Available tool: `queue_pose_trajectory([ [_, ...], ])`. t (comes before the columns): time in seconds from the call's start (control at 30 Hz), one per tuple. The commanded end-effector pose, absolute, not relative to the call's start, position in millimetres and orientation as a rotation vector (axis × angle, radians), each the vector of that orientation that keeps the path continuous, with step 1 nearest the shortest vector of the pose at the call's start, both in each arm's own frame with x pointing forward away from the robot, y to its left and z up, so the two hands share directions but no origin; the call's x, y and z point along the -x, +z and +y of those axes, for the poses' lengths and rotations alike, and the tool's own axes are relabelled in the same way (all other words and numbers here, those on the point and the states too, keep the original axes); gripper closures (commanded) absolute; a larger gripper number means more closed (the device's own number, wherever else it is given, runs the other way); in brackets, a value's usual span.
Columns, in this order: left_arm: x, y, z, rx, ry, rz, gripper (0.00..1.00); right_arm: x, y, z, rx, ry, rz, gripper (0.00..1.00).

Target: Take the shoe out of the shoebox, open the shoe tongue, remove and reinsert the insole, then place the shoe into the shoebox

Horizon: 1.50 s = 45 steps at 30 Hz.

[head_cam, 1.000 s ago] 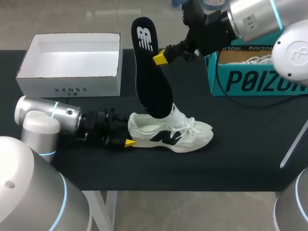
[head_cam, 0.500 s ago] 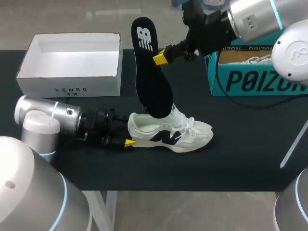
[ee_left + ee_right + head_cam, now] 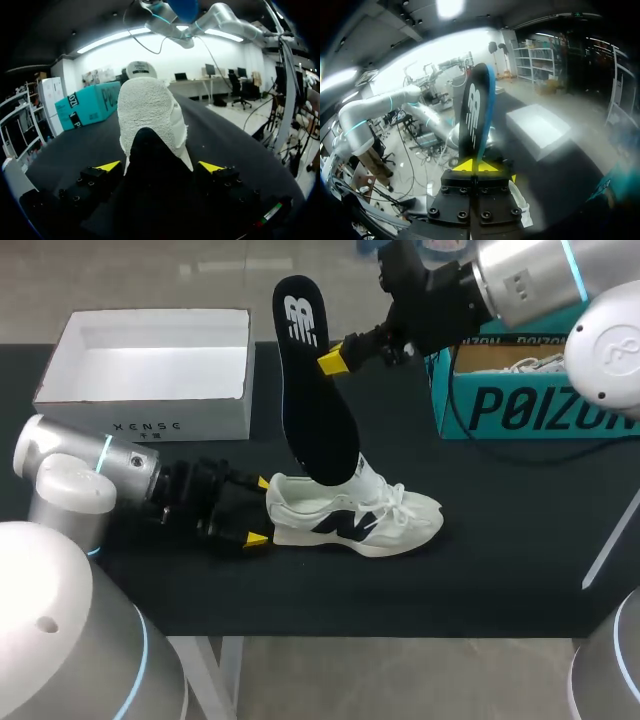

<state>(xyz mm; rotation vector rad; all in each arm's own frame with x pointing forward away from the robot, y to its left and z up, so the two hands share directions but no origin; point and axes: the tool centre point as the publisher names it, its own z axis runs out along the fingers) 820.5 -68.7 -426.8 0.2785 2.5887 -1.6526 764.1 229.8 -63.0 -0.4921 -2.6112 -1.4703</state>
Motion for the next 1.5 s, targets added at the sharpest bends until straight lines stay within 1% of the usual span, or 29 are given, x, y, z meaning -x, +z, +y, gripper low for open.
queue_pose_trajectory([
  [0.03,-818,-404,-53,-0.310,-1.505,2.703,0.00,-764,-64,231,0.494,-1.474,-2.611,1.00],
  [0.3,-816,-373,-43,-0.446,-1.207,2.996,0.00,-764,-64,231,0.494,-1.474,-2.611,1.00],
  [0.5,-813,-361,-39,-0.485,-1.001,3.152,0.00,-764,-64,231,0.494,-1.474,-2.611,1.00],
  [0.93,-814,-347,-47,-0.487,-0.775,3.226,0.00,-764,-64,231,0.494,-1.474,-2.611,1.00],
  [1.5,-806,-321,-58,-0.517,-0.615,3.160,0.00,-764,-64,231,0.494,-1.474,-2.611,1.00],
])
